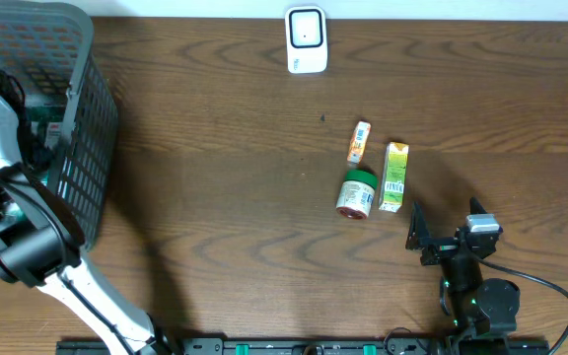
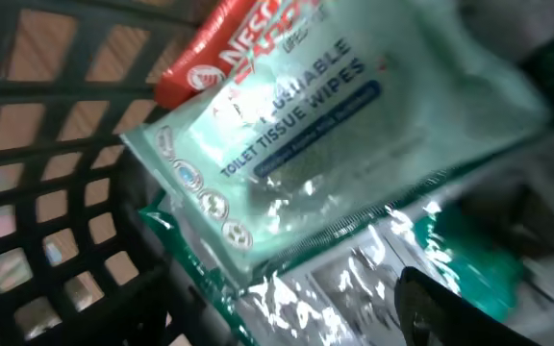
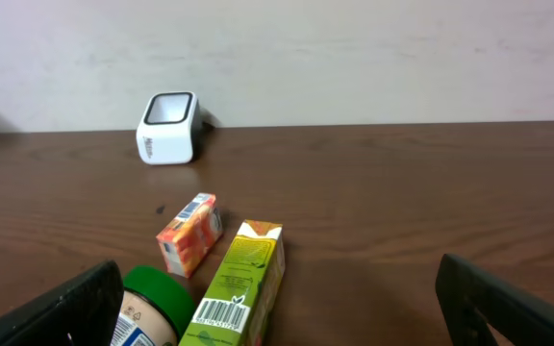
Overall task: Scan the item barcode
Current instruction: 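Reach into the basket and grasp the mint-green wipes pack, left gripper, then lift the wipes pack out and carry it toward the scanner, then lower the wipes pack onto the table left of the jar and release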
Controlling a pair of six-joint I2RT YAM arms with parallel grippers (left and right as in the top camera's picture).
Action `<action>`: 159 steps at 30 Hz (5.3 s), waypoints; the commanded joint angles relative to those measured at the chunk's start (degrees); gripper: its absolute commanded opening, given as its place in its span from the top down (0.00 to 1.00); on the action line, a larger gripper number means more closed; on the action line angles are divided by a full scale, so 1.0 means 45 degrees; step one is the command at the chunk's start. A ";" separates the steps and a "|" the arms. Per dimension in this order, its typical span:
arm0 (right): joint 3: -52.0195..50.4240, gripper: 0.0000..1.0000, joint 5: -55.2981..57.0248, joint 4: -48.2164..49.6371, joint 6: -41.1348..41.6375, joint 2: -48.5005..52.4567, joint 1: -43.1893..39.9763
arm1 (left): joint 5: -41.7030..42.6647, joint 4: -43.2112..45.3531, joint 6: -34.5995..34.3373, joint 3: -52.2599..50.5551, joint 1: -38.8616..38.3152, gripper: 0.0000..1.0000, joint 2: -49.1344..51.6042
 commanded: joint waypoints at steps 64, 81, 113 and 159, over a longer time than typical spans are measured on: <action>-0.0015 0.01 -0.0053 -0.0053 0.0160 -0.0044 0.0078 | 0.0126 0.5727 0.2977 -0.2866 -0.0243 0.57 -0.0262; -0.0015 0.01 -0.0053 -0.0049 0.0160 -0.0044 0.0078 | 0.0121 0.6407 0.2516 -0.2934 -0.0267 0.93 -0.2841; -0.0015 0.01 -0.0053 -0.0053 0.0160 -0.0044 0.0078 | 1.8880 0.2424 0.1583 -0.4279 -0.7499 0.93 -0.7407; -0.0015 0.01 -0.0053 -0.0053 0.0160 -0.0044 0.0078 | 1.0044 0.4269 -0.1632 -1.1113 -1.4139 0.90 -0.5552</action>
